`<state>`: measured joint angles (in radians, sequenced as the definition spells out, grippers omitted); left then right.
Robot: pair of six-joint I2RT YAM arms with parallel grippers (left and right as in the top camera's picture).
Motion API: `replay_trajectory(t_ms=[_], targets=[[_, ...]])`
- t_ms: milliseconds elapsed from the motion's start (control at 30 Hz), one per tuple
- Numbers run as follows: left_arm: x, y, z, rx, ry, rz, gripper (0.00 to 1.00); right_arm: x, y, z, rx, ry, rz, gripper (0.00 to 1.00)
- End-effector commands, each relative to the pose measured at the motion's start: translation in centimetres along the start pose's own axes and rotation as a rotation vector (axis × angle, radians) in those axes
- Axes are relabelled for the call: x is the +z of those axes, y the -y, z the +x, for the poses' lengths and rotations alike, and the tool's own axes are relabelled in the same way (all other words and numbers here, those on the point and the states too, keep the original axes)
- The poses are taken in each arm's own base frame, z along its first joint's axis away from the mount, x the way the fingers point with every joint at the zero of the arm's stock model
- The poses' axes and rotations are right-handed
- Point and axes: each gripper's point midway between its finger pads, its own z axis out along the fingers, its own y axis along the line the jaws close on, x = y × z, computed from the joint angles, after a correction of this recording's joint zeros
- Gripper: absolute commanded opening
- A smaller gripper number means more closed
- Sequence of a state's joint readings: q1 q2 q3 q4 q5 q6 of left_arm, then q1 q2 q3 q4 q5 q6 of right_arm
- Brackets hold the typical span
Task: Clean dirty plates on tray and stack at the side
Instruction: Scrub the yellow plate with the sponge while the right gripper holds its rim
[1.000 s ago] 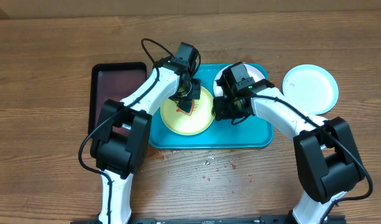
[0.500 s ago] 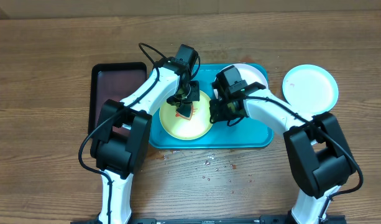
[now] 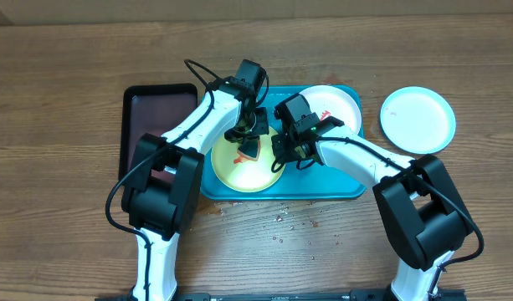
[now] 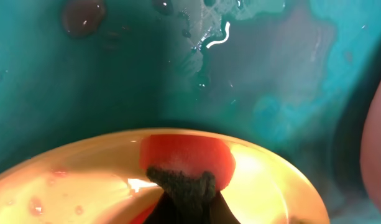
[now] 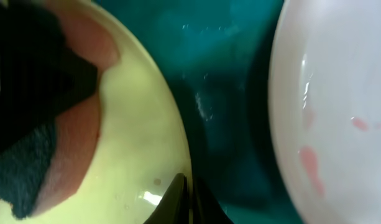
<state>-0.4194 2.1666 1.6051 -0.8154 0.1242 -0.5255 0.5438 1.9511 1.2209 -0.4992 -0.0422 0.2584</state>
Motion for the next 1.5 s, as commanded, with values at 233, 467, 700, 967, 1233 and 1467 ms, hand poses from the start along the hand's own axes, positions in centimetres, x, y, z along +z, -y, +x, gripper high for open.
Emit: replay_trajectory(t_ms=[233, 467, 700, 967, 1233, 1467], targets=[[-0.9, 1.3, -0.7, -0.049, 0.029, 0.043, 0.04, 0.0, 0.6, -2.8, 0.049, 0.121, 0.056, 0.04], [-0.9, 1.4, -1.7, -0.046, 0.071, 0.045, 0.04, -0.5, 1.0, -5.6, 0.118, 0.218, 0.015, 0.04], [-1.0, 1.4, -2.7, -0.073, 0.117, 0.043, 0.04, -0.7, 0.4, -6.7, 0.135, 0.258, -0.032, 0.04], [-1.0, -1.0, -1.9, -0.036, 0.098, -0.078, 0.04, -0.8, 0.7, -6.9, 0.163, 0.264, -0.023, 0.04], [-1.2, -3.2, -0.1, 0.016, 0.013, -0.151, 0.04, -0.8, 0.9, -6.9, 0.166, 0.266, -0.017, 0.04], [-1.6, -5.2, -0.3, 0.036, 0.032, -0.264, 0.04, -0.7, 1.0, -6.7, 0.167, 0.257, -0.014, 0.04]])
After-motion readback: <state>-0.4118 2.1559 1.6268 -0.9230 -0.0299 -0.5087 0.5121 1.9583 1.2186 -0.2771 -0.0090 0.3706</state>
